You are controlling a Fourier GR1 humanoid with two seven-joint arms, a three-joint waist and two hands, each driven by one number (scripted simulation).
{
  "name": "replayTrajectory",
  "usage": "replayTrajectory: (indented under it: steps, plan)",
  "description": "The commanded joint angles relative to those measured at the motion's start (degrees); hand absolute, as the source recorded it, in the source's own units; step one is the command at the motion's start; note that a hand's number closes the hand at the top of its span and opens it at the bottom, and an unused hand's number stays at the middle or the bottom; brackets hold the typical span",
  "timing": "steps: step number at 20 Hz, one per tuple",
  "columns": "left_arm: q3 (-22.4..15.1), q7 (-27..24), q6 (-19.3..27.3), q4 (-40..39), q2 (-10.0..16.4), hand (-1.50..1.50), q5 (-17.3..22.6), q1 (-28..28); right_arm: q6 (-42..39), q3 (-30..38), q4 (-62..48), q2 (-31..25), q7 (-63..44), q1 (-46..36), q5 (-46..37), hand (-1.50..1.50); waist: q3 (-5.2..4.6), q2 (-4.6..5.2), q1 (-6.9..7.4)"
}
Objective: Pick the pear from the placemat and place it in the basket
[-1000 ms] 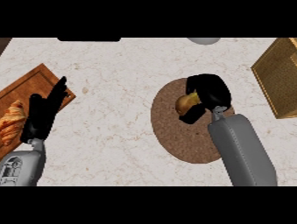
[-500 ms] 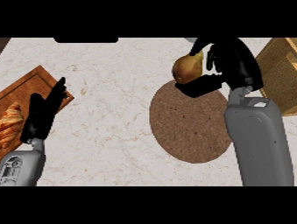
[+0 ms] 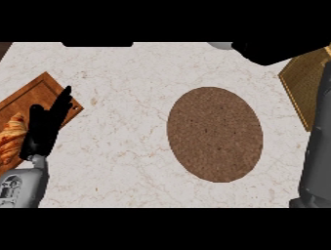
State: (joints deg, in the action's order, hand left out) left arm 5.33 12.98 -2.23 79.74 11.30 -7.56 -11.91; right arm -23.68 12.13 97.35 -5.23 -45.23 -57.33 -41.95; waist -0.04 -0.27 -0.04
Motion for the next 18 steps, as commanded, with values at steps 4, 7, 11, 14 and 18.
replayTrajectory:
  steps: [4, 7, 11, 14, 18]
  plan:
    - [1.1, 3.4, -2.3, 2.4, 1.4, 0.0, 1.8, -1.0, 0.2, 4.5, -7.7, -8.9, -1.6, -8.3, 0.3, 1.5, 0.03, 0.24, 0.42]
    - [1.1, 2.5, -1.6, 2.8, 0.9, 0.0, 1.7, -0.4, -3.7, 4.4, -12.1, -15.9, 0.5, -9.3, -1.5, 1.5, 0.02, 0.33, 0.51]
    - [0.7, 2.6, -0.9, -0.1, 0.5, 0.0, 0.7, -3.2, -7.0, -0.8, -17.8, -22.5, 4.3, -7.4, -7.3, 1.5, 0.0, 0.68, 0.15]
    - [0.4, 2.2, -1.4, 0.4, 0.5, 0.0, 0.7, -2.3, -9.9, -1.2, -23.8, -27.5, 4.5, -10.2, -9.2, 1.5, -0.02, 0.56, 0.7]
    - [-0.1, -0.5, 0.4, -0.1, -1.1, 0.0, -0.5, 0.4, -9.0, 0.7, -31.3, -32.8, 10.7, -9.7, -9.3, 1.5, 0.0, 0.47, 0.72]
